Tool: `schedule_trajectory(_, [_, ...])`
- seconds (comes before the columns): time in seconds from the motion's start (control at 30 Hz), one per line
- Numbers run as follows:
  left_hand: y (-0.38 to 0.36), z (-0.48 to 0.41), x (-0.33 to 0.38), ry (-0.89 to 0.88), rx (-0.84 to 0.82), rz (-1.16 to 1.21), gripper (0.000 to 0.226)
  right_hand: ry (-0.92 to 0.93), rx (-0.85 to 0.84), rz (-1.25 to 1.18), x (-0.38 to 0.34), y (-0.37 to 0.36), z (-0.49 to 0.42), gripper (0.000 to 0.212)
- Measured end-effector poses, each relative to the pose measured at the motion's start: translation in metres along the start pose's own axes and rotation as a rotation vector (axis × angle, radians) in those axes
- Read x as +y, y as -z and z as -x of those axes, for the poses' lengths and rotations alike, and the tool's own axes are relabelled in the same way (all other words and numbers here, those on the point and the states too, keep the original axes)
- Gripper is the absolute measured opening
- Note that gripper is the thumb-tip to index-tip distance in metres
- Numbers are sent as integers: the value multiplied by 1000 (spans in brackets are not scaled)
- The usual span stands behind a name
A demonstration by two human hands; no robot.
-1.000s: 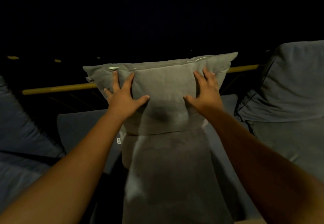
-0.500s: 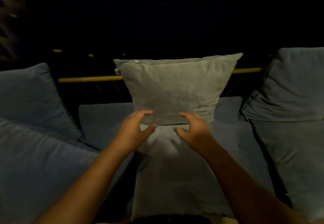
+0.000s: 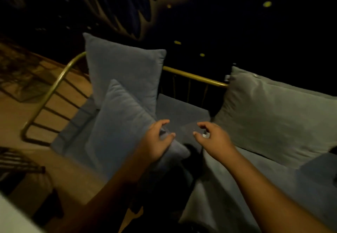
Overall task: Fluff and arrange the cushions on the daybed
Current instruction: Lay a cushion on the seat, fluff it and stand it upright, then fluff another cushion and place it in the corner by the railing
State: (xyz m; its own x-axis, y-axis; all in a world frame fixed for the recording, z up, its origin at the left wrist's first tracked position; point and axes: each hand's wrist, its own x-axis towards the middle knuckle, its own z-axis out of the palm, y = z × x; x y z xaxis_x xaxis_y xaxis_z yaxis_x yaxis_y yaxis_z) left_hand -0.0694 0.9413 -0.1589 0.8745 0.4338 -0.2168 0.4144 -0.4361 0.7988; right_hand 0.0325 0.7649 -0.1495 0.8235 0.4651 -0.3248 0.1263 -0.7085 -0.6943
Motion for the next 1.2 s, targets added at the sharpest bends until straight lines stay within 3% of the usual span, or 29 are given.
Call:
schedule_trajectory(0.17, [73, -25, -102, 146, 33, 71, 81, 17, -107, 73, -73, -82, -52, 48])
schedule_trajectory(0.27, [117, -49, -168, 280, 72, 70, 79, -25, -169, 113, -108, -132, -87, 60])
schedule_trajectory(0.43, [159, -84, -244, 364, 7, 33, 92, -120, -258, 173, -132, -193, -146, 100])
schedule_trajectory(0.6, [170, -122, -282, 342, 28, 85, 108, -219, -334, 43, -133, -228, -196, 144])
schedule_trajectory(0.77, [176, -149, -297, 322, 43, 217, 98, -257, -406, -130, -134, -238, -230, 129])
schedule_trajectory(0.83, [174, -148, -300, 321, 50, 200, 97, -274, -400, -121, -137, -242, -231, 114])
schedule_trajectory(0.93, [166, -135, -298, 369, 128, 156, 96, -229, -337, -145, -146, -243, -216, 80])
schedule_trajectory(1.03, [159, -115, -282, 404, 171, 9, 95, -156, -241, -153, -154, -242, -193, 60])
schedule_trajectory(1.2, [160, -91, -256, 327, 275, 116, 80, -71, -156, -269, -154, -222, -155, 35])
